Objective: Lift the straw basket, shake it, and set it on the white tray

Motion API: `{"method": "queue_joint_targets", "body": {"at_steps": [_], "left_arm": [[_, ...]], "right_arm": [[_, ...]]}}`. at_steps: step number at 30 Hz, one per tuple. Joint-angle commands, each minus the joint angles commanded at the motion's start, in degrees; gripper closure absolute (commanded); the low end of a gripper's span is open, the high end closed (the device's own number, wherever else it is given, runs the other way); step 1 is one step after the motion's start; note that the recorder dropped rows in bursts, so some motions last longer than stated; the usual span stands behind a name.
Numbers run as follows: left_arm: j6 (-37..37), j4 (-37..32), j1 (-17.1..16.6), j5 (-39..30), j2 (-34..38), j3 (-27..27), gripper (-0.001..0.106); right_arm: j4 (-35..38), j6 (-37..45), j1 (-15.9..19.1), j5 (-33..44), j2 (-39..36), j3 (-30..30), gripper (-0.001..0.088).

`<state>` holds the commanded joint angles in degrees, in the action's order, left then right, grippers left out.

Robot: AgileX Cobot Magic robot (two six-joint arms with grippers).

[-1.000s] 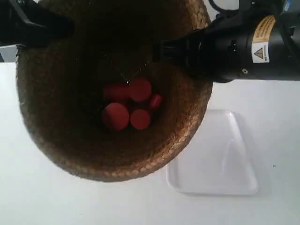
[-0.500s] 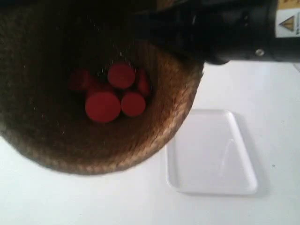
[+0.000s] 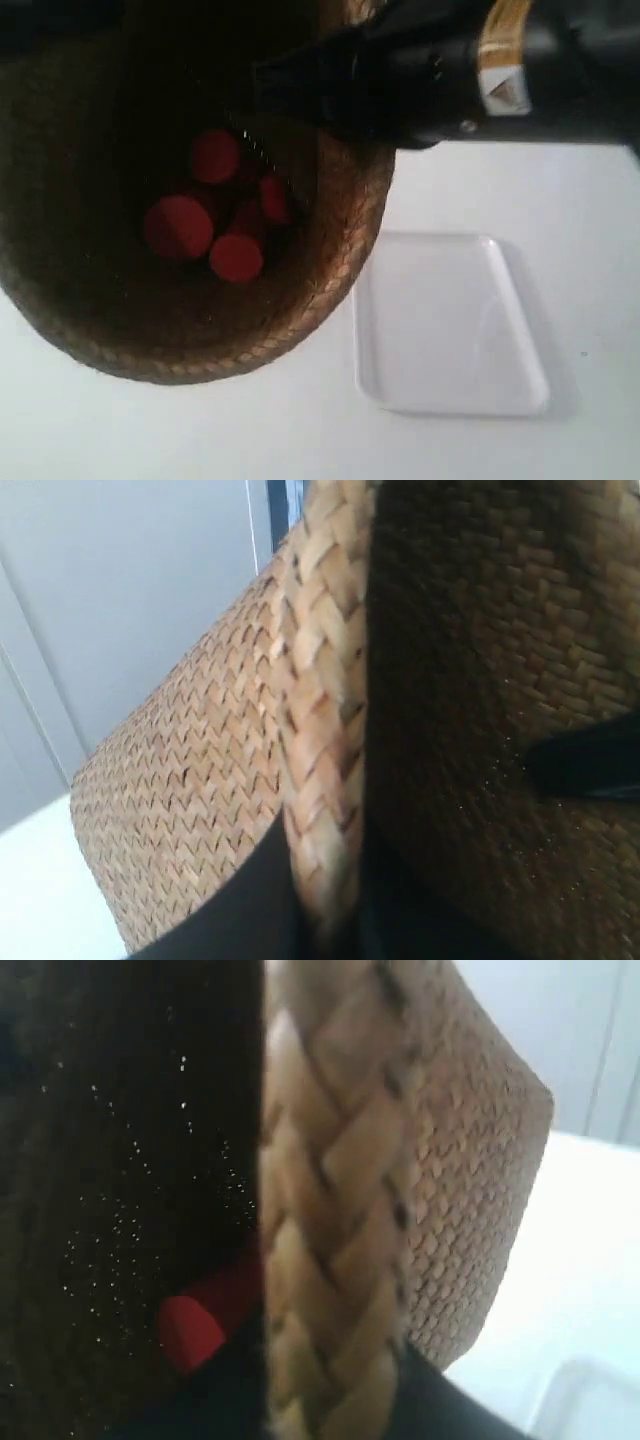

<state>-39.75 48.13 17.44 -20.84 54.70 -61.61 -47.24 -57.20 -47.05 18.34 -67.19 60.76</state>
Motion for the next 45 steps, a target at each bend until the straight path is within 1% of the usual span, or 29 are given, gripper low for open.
{"method": "queue_joint_targets", "body": {"at_steps": [2, 3, 4, 6, 8, 10, 13, 14, 16, 17, 18, 19, 21, 22, 23, 24, 25, 26, 28, 29, 30, 32, 33, 34, 36, 38, 40, 43, 45], "left_arm": [[0.6, 0.0, 0.0, 0.7, 3.5, 2.3, 0.105], [1.3, 0.3, -0.1, -1.4, 3.9, 1.8, 0.105], [1.4, 1.2, -0.1, -3.9, 3.7, 0.7, 0.105], [0.2, 2.1, 0.0, -9.6, 0.5, -2.7, 0.105], [0.3, 1.9, 0.0, -9.7, -2.8, -4.3, 0.105], [0.3, 1.6, 0.0, -6.1, -3.6, -2.8, 0.105], [0.5, 2.6, 0.0, 4.2, 0.2, 3.8, 0.105], [1.2, 2.9, 0.0, 4.1, 1.5, 4.2, 0.105], [2.6, 4.9, -0.1, -0.6, 1.0, 2.5, 0.105], [1.4, 5.4, 0.0, -3.3, -0.4, 0.9, 0.105], [-0.1, 5.4, 0.0, -5.3, -3.0, -1.7, 0.105], [0.2, 5.4, 0.0, -4.4, -4.2, -2.3, 0.105], [0.1, 5.0, 0.0, -0.7, -3.6, 0.7, 0.105], [0.1, 4.9, 0.0, 2.4, 0.3, 3.8, 0.105], [0.2, 4.9, 0.0, 1.6, 1.9, 4.1, 0.105], [1.3, 6.8, 0.0, -5.7, 1.9, 1.8, 0.105], [-0.2, 6.6, 0.0, -9.4, 0.6, -0.2, 0.105], [-2.0, 6.5, 0.0, -11.2, -2.3, -2.9, 0.105], [-2.4, 6.7, 0.0, -5.7, -3.6, -1.6, 0.105], [-2.4, 6.7, 0.0, -1.5, -0.6, 1.5, 0.105], [-2.1, 6.8, 0.0, -1.1, 1.2, 2.5, 0.105], [-1.4, 8.6, -0.1, -12.4, 1.3, -0.9, 0.105], [-4.3, 7.9, 0.0, -15.2, -1.6, -4.2, 0.105], [-4.1, 7.1, 0.0, -13.1, -3.2, -4.4, 0.105], [-1.0, 4.0, 0.0, -4.9, -2.5, -0.6, 0.105], [-0.7, 3.9, 0.0, -3.0, 1.2, 3.0, 0.105], [0.2, 4.7, 0.0, -7.2, 2.4, 2.3, 0.105], [0.9, 4.9, 0.0, -11.0, -1.0, -2.1, 0.105], [2.7, 4.5, 0.0, -8.8, -3.5, -2.6, 0.105]], "right_arm": [[-8.5, -12.4, 1.7, 2.1, -4.6, -1.0, 0.0868], [-7.0, -13.9, 1.9, 2.8, -5.3, -0.6, 0.0868], [-1.7, -12.2, 1.7, 2.1, -4.6, -0.1, 0.0868], [8.2, -1.0, -0.7, -1.5, 0.5, 0.8, 0.0868], [10.0, 3.3, -3.6, -3.3, 5.3, 0.8, 0.0868], [5.0, 2.4, -4.2, -0.7, 6.3, 0.2, 0.0868], [-14.4, -15.8, -1.0, 5.0, -0.1, -2.7, 0.0868], [-17.8, -19.4, -0.2, 6.6, -1.8, -2.8, 0.0868], [-11.0, -16.7, 0.1, 8.0, -1.8, -1.2, 0.0868], [-5.5, -11.6, -0.5, 5.9, 0.1, -0.2, 0.0868], [1.4, -4.9, -2.5, -0.8, 3.9, 0.6, 0.0868], [2.2, -4.5, -3.2, -2.1, 5.5, 0.6, 0.0868], [-3.2, -6.1, -3.0, 0.3, 4.5, -0.7, 0.0868], [-10.8, -13.9, -0.9, 4.4, -1.1, -1.6, 0.0868], [-11.7, -15.7, -0.2, 6.4, -3.1, -1.5, 0.0868], [-1.0, -12.1, -0.3, 7.3, -3.3, 0.9, 0.0868], [4.7, -6.2, -1.0, 5.9, -1.6, 2.1, 0.0868], [14.4, 7.4, -3.7, 0.1, 2.7, 3.3, 0.0868], [6.1, 4.8, -3.8, -0.7, 3.0, 2.5, 0.0868], [-2.9, -7.9, -1.8, 2.0, -1.9, 1.7, 0.0868], [-5.3, -11.4, -0.8, 3.1, -4.8, 1.6, 0.0868], [7.1, -5.8, -1.1, 4.5, -5.3, 4.3, 0.0868], [14.8, 6.2, -3.5, 0.4, -1.1, 5.1, 0.0868], [15.2, 9.2, -4.7, -1.4, 0.5, 5.1, 0.0868], [5.9, 2.2, -3.7, 0.4, -1.6, 3.7, 0.0868], [-1.3, -7.0, -1.9, 4.6, -6.9, 3.3, 0.0868], [2.3, -6.9, -1.5, 7.8, -8.5, 4.5, 0.0868], [12.8, 5.1, -4.1, 5.1, -1.9, 6.3, 0.0868], [12.0, 6.3, -5.9, 3.9, 2.1, 6.4, 0.0868]]}}
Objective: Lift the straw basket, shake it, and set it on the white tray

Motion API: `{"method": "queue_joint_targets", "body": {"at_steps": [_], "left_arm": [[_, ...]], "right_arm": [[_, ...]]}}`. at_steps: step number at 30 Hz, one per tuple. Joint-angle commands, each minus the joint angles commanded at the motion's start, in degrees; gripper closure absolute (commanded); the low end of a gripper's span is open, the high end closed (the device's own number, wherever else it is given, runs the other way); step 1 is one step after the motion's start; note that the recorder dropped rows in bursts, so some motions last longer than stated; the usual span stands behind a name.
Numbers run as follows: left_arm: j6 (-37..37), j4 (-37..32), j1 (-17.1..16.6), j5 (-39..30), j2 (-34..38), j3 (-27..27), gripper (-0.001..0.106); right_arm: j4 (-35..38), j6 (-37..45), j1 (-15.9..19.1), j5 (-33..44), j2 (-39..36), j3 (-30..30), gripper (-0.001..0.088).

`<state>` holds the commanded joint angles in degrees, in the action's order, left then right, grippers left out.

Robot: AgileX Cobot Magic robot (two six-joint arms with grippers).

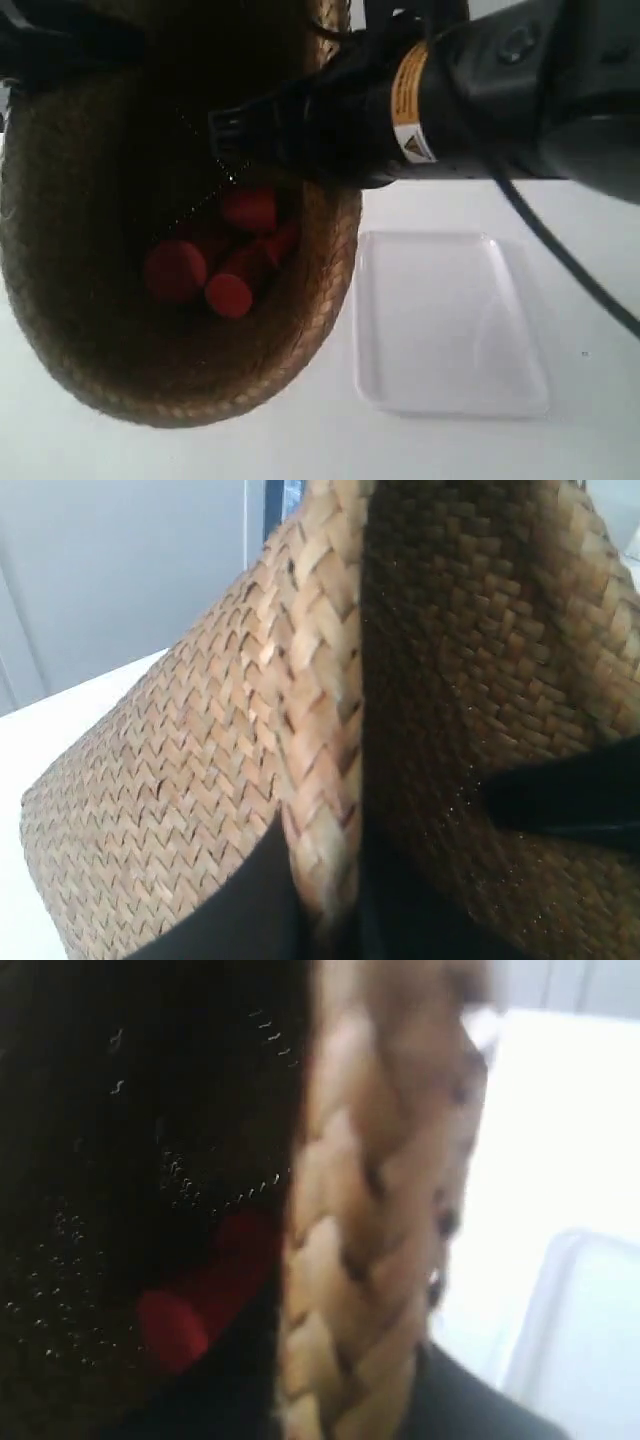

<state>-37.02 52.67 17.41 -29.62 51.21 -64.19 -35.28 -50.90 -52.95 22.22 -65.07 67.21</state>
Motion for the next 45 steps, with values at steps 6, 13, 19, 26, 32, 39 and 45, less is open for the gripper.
{"method": "queue_joint_targets", "body": {"at_steps": [6, 13, 19, 26, 32, 39, 45], "left_arm": [[2.7, 0.2, -0.1, 6.9, 4.9, 7.7, 0.105], [2.4, -1.1, -0.1, 1.1, -1.1, 0.6, 0.105], [5.9, -2.2, -0.1, 1.1, 4.7, 5.7, 0.105], [7.9, -8.2, 0.0, 4.9, 0.9, 5.9, 0.105], [6.7, -4.4, 0.0, -1.7, 3.8, 6.2, 0.105], [7.4, -5.6, 0.0, 2.0, 3.5, 5.6, 0.105], [6.4, -3.5, 0.0, -4.6, 4.1, 3.2, 0.105]], "right_arm": [[-22.9, -17.8, 2.8, 9.6, -6.6, -3.1, 0.0868], [-1.4, -1.5, 0.3, 1.6, -0.1, -1.9, 0.0868], [-9.9, -13.6, 4.1, 8.6, -9.7, -3.8, 0.0868], [-8.7, -7.4, 0.7, -0.7, -1.6, -3.8, 0.0868], [-1.3, -6.6, 2.5, 9.4, -4.7, -1.8, 0.0868], [-8.9, -8.5, 3.2, 5.1, -2.8, -4.5, 0.0868], [5.8, 0.6, 3.7, 4.9, -3.4, -4.9, 0.0868]]}}
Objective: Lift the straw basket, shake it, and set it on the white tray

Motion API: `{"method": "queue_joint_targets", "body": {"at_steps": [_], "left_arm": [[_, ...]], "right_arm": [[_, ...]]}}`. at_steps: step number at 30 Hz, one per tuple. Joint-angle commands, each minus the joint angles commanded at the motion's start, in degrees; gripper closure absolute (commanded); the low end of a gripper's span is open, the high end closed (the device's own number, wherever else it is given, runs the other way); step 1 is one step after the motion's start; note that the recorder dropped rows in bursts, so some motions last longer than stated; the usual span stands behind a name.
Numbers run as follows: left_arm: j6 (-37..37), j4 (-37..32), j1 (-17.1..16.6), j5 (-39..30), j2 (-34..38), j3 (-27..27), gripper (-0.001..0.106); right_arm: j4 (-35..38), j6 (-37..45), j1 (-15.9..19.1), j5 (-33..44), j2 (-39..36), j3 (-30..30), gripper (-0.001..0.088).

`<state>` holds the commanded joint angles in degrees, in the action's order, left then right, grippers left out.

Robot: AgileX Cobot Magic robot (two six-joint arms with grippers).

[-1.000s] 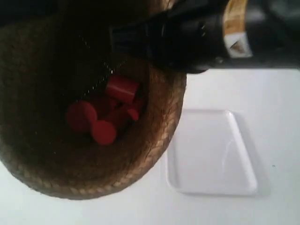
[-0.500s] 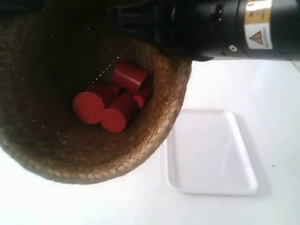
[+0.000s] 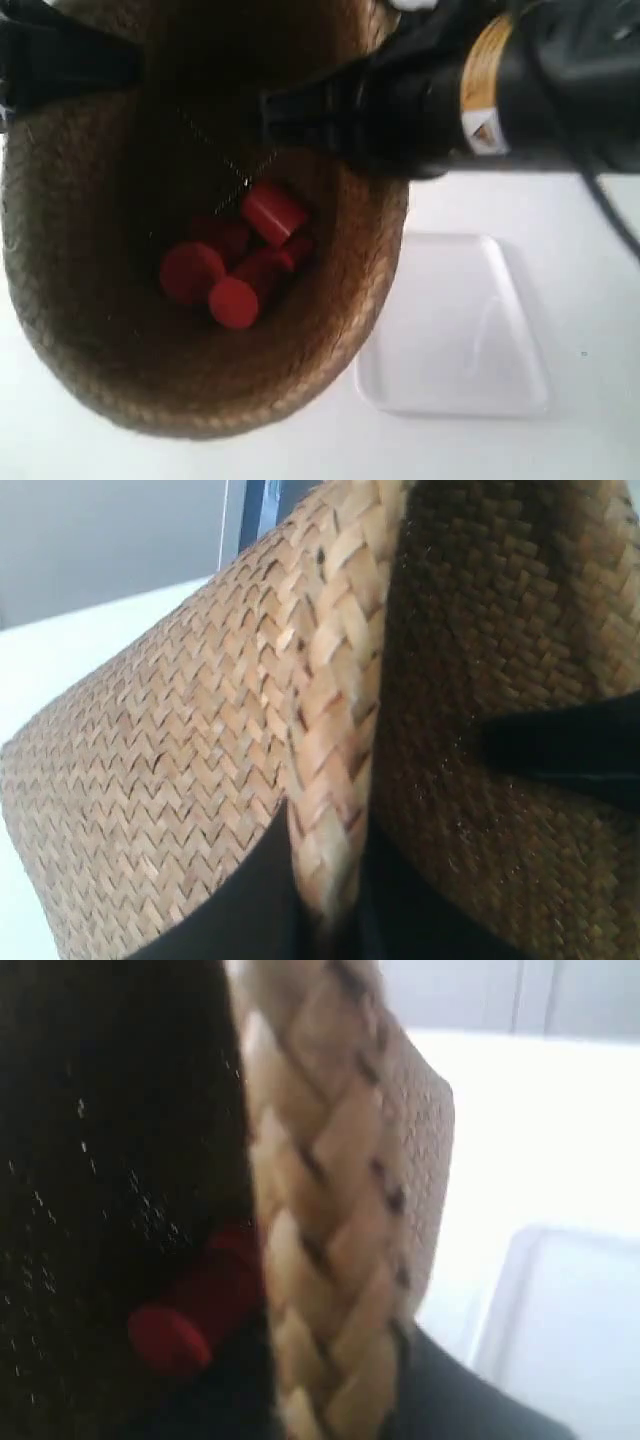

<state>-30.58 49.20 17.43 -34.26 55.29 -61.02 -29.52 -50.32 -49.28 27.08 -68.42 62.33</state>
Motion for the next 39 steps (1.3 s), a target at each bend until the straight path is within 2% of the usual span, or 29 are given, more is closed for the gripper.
{"method": "queue_joint_targets", "body": {"at_steps": [3, 7, 10, 15, 18, 22, 25, 28, 35, 39], "left_arm": [[2.1, -0.2, -0.1, 0.9, 0.3, -1.1, 0.105], [4.9, 0.0, -0.1, 2.5, 1.8, -1.1, 0.105], [10.4, -0.6, -0.1, 3.5, 4.1, -1.7, 0.105], [17.5, -3.1, -0.1, 0.3, 11.1, -7.6, 0.105], [19.8, -3.1, -0.1, -1.2, 15.7, -11.7, 0.105], [22.0, -3.1, -0.1, -3.1, 20.0, -16.4, 0.105], [23.5, -2.7, -0.1, -3.8, 22.2, -18.7, 0.105], [25.4, -2.7, -0.1, -4.1, 24.0, -20.4, 0.105], [28.3, -0.3, 0.1, -6.6, 29.3, -25.2, 0.105], [30.6, 0.0, 2.3, -9.4, 33.4, -28.1, 0.105]], "right_arm": [[-2.1, 0.0, 0.3, -2.2, 2.0, 0.0, 0.0868], [-2.4, -1.3, 2.6, 1.8, 2.3, 0.5, 0.0868], [-1.7, -1.4, 4.6, 3.8, 2.2, 0.5, 0.0868], [0.8, -1.2, 9.8, 6.1, 2.0, 0.7, 0.0868], [7.8, 6.1, 12.6, 6.8, 0.7, 1.8, 0.0868], [20.7, 19.4, 16.8, 12.8, -2.6, 5.5, 0.0868], [26.9, 24.6, 19.5, 14.3, -4.4, 7.8, 0.0868], [29.5, 27.2, 22.4, 16.2, -5.2, 10.5, 0.0868], [30.1, 32.8, 30.1, 30.8, -8.4, 20.6, 0.0868], [30.3, 34.6, 33.9, 38.7, -11.5, 24.8, 0.0868]]}}
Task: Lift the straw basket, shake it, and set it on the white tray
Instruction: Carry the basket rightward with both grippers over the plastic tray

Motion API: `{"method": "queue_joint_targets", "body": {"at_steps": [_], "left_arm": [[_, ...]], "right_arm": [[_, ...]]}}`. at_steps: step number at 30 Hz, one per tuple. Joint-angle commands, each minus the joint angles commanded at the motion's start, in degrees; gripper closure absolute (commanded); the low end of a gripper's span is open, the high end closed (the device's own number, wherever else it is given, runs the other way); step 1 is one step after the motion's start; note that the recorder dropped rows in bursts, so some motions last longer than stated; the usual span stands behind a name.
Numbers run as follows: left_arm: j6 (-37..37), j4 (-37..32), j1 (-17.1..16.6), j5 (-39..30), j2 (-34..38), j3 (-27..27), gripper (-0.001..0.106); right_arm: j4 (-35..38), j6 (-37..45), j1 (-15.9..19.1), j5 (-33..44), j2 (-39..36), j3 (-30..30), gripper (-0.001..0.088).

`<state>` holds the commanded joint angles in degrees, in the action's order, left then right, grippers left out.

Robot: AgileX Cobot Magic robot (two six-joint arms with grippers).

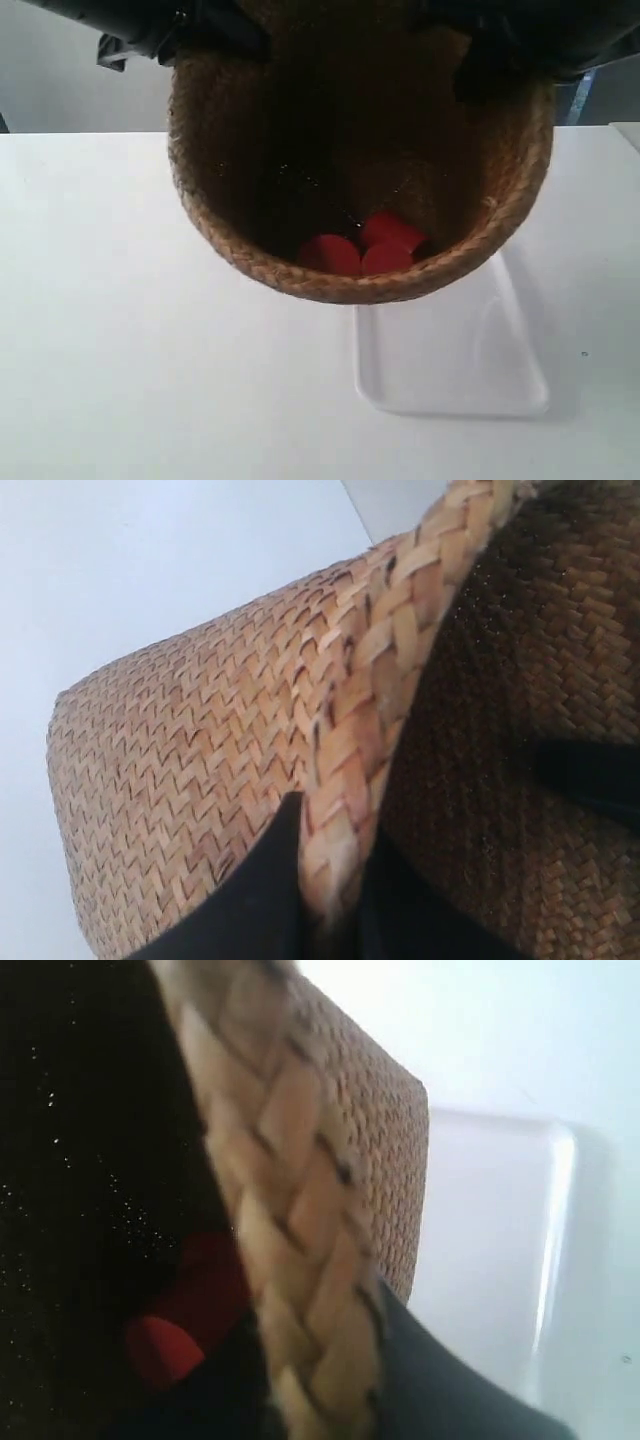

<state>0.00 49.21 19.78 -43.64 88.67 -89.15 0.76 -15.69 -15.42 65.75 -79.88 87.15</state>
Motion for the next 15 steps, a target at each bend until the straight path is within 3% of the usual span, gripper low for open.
{"method": "queue_joint_targets", "body": {"at_steps": [2, 8, 15], "left_arm": [[0.8, 0.0, 1.7, 0.9, 1.4, -0.7, 0.105], [3.2, -1.9, 6.0, 4.4, 5.1, -4.0, 0.105], [6.4, -2.4, 6.3, 4.7, 10.0, -5.9, 0.105]], "right_arm": [[0.6, 1.7, 1.6, 3.9, -1.5, 1.0, 0.0868], [2.2, 5.2, 6.0, 4.2, -3.7, 2.0, 0.0868], [7.6, 10.2, 13.1, 4.2, -4.1, 1.9, 0.0868]]}}
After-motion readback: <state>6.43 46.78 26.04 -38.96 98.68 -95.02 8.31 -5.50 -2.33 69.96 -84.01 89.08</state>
